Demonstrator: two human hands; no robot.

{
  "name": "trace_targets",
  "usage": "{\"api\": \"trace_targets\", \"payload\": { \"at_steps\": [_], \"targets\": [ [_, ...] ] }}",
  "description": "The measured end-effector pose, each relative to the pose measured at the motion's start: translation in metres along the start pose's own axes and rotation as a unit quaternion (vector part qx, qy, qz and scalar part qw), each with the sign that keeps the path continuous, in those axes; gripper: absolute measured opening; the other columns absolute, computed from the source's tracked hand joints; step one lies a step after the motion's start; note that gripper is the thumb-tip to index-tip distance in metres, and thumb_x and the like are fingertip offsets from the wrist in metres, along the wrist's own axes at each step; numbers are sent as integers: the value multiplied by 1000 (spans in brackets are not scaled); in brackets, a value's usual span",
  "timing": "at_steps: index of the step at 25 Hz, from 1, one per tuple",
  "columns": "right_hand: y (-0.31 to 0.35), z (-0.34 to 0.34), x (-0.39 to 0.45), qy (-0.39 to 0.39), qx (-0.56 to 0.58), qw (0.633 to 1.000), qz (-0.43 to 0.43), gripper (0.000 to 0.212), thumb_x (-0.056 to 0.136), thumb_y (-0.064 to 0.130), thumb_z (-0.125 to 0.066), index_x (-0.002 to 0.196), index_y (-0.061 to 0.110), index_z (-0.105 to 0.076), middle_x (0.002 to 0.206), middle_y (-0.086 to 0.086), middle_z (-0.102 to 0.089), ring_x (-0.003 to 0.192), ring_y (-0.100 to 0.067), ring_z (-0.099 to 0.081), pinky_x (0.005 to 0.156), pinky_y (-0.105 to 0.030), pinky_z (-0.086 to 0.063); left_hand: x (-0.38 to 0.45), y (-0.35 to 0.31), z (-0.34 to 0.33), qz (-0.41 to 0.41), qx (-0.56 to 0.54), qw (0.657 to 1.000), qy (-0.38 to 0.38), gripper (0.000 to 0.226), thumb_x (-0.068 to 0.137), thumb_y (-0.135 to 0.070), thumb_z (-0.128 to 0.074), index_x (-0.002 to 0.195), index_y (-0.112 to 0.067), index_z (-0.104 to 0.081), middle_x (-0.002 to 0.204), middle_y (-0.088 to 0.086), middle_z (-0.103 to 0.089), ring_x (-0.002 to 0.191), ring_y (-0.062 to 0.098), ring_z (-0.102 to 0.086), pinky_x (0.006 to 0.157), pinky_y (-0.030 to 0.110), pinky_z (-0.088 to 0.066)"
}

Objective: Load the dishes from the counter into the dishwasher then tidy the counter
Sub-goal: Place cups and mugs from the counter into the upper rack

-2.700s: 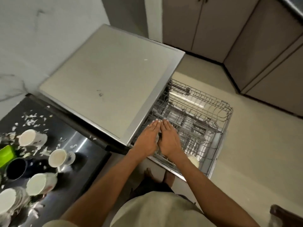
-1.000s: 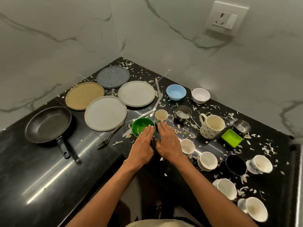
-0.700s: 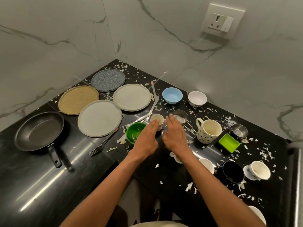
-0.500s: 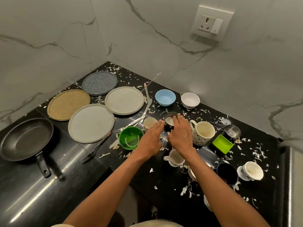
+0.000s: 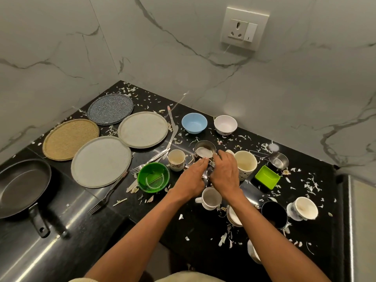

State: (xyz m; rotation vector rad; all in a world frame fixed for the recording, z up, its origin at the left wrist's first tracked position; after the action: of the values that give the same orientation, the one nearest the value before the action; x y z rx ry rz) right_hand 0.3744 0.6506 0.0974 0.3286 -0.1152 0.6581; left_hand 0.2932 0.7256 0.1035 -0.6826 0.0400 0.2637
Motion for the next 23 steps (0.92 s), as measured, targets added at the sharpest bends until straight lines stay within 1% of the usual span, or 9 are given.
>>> {"api": "trace_targets", "payload": {
  "at_steps": [4,5,7,11,14,16,18,20,23],
  "targets": [
    [-25,20,-12,-51,-5,998,-39,46,74,6,-72,119,3,-64,120,-17,-62,115,-33,-57,106,-43,-42,1,-16,-18,-12,-18,999,25,81,83,10,-45,157,-14,-22,163,3,-23,150,13,-20,122,26,-17],
    [-31,24,-16,-60,-8,997,-45,45,78,6,-68,123,4,-62,119,-15,-62,114,-32,-56,105,-41,-43,3,-21,-22,-20,-23,999,29,81,83,11,-43,157,-14,-23,163,3,-24,150,14,-20,122,27,-17],
    [-44,31,-24,-74,-8,994,-76,38,84,6,-59,122,7,-61,109,-10,-62,103,-27,-56,91,-37,-46,5,-33,-28,-33,-33,998,38,79,83,10,-43,156,-12,-23,162,6,-25,150,16,-22,122,27,-17],
    [-55,37,-33,-81,-4,993,-90,8,89,7,-62,94,12,-65,82,-4,-60,77,-23,-54,70,-31,-41,8,-55,-29,-61,-57,996,33,71,86,10,-44,153,-8,-29,159,10,-32,147,19,-28,112,13,-12],
    [-65,45,-34,-83,26,992,-91,14,88,2,-62,80,12,-68,71,-4,-59,68,-21,-47,64,-33,-39,9,-61,-30,-67,-87,994,18,67,87,10,-45,150,-11,-38,151,8,-46,138,18,-41,106,6,-18],
    [-73,55,-37,-96,86,986,-102,19,83,-4,-60,86,10,-74,74,-7,-63,71,-23,-51,65,-40,-47,9,-62,-30,-66,-106,992,16,63,87,10,-49,146,-12,-43,144,8,-53,130,18,-48,96,-6,-19],
    [-79,67,-41,-113,153,975,-116,27,81,-7,-63,96,10,-77,81,-8,-68,76,-24,-56,67,-41,-51,10,-63,-29,-63,-127,990,12,59,88,9,-54,143,-9,-47,138,10,-58,123,19,-52,85,-11,-21],
    [-83,82,-48,-141,217,957,-134,33,79,-8,-69,104,12,-78,88,-5,-73,80,-20,-62,70,-39,-55,9,-65,-28,-68,-152,986,1,62,87,8,-59,145,-7,-45,137,7,-57,125,14,-52,87,-10,-22],
    [-99,103,-61,-164,342,897,-229,34,83,-2,-75,115,10,-73,106,3,-73,87,1,-67,74,-20,-59,8,-73,-27,-88,-184,979,-12,74,86,6,-65,151,-11,-35,142,-4,-47,128,-2,-39,96,-6,-25]
  ]
}}
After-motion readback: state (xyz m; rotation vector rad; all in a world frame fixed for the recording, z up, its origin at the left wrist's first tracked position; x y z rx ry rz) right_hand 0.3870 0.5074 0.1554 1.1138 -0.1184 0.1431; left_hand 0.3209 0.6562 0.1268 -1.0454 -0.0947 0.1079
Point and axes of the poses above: each hand's wrist, its own x-axis towards the middle knuckle, its own z-axis out of the back of the hand, y = z × x, the point moved 8 cm from there along x, towards the middle knuckle
